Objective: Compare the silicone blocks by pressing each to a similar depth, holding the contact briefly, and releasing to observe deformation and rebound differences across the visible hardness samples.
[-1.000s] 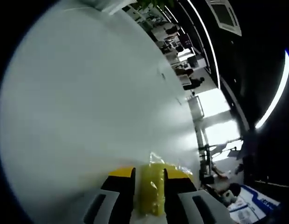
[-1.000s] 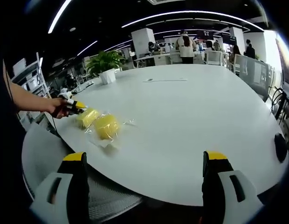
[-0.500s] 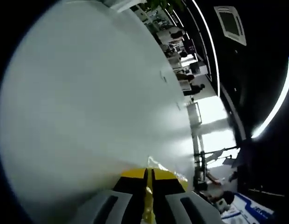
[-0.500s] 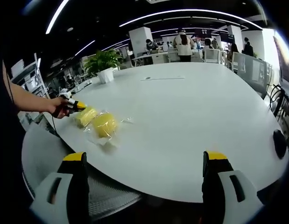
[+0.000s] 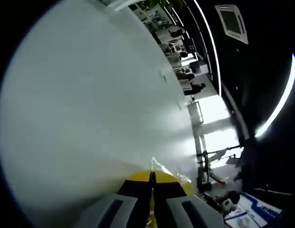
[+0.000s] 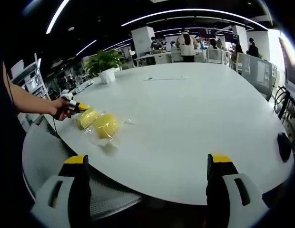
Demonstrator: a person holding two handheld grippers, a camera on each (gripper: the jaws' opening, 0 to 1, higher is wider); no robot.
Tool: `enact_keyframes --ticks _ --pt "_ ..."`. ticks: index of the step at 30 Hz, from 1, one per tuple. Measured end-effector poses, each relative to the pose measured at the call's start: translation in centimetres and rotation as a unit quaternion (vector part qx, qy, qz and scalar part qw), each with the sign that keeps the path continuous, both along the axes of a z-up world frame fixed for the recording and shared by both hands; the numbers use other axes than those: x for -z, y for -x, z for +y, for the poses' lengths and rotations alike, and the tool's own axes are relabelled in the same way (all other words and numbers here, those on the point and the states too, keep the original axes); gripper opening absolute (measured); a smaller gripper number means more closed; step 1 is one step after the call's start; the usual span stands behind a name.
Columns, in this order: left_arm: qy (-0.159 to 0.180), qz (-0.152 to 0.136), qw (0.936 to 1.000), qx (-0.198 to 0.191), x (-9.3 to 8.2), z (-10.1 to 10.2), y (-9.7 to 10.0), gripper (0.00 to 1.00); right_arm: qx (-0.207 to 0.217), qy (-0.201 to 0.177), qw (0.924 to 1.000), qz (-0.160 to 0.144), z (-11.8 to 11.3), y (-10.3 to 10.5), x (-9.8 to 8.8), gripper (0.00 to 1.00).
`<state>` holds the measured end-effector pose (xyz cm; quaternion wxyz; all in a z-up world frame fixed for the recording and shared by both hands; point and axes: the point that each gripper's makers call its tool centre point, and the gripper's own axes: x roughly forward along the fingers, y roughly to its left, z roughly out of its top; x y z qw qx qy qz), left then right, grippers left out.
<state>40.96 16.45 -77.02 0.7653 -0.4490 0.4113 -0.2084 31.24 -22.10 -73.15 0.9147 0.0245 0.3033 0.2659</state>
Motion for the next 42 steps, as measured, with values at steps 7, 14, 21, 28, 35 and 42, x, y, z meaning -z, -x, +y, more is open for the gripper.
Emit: enact_keyframes --ticks 7,14,21,28,35,42 --pt "-0.035 -0.002 0.9994 0.001 0.1 0.3 0.3 0.00 -0.001 0.001 1.0000 0.000 -0.1 -0.2 -0.1 0.96" --pt "-0.042 -0.041 0.9983 0.003 -1.1 0.4 -0.1 0.00 -0.007 0.000 1.0000 -0.004 0.3 -0.7 -0.3 0.96" --pt "-0.046 -0.100 0.9939 0.013 -4.4 0.0 -0.7 0.00 -0.010 -0.003 0.9999 -0.006 0.6 -0.7 -0.4 0.96" --pt "-0.053 -0.142 0.9883 0.017 -6.6 0.1 -1.0 0.00 -0.014 -0.004 0.9998 -0.012 0.8 -0.9 -0.8 0.96" --pt "-0.057 -0.166 0.9844 0.020 -8.3 0.2 -1.4 0.00 -0.016 -0.011 0.9996 -0.018 1.2 -1.0 -1.4 0.96" --pt "-0.059 -0.198 0.9780 0.025 -10.8 0.3 -2.0 0.00 -0.021 -0.019 0.9991 -0.031 1.7 -1.2 -2.3 0.96"
